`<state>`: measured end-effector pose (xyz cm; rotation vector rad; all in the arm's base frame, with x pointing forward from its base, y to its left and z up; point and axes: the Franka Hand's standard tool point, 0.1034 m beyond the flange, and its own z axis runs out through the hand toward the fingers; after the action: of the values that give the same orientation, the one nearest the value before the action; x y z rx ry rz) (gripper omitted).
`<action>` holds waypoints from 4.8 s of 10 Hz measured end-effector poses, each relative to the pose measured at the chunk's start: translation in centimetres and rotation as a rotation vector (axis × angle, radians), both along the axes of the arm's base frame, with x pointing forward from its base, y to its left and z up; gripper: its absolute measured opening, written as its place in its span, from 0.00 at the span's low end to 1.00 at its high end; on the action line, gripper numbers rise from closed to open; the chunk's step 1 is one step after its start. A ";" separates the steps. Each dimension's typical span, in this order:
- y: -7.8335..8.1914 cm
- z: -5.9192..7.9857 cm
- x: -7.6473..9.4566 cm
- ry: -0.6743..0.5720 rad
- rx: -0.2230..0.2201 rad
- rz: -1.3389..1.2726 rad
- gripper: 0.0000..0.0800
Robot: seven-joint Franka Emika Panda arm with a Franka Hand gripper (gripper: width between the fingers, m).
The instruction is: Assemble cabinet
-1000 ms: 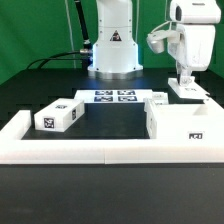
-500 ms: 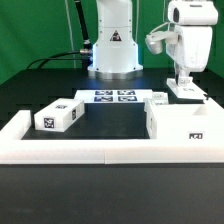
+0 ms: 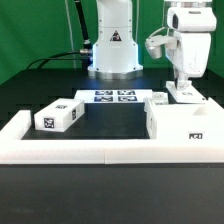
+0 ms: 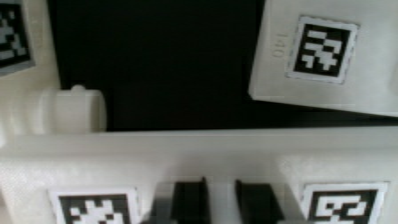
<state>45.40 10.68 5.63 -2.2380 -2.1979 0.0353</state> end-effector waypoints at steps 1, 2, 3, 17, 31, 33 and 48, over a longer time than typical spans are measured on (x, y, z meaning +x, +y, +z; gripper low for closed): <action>0.0 0.0 0.2 -0.002 0.000 0.000 0.09; 0.1 0.2 0.3 -0.003 0.000 0.000 0.09; 0.0 0.3 0.3 -0.004 -0.001 0.000 0.09; 0.3 0.1 3.2 -0.012 0.006 -0.009 0.09; -0.4 -0.1 12.8 0.016 -0.015 -0.032 0.09; -0.5 -0.1 12.7 0.013 -0.014 -0.033 0.09; -3.5 1.1 -4.3 -0.034 -0.010 -0.205 1.00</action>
Offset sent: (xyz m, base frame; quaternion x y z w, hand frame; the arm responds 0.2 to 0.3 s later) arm 0.0048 0.0015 0.0080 0.0014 -0.0077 -0.0042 1.0000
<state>41.07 7.15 6.71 -2.4747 -1.9748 0.0076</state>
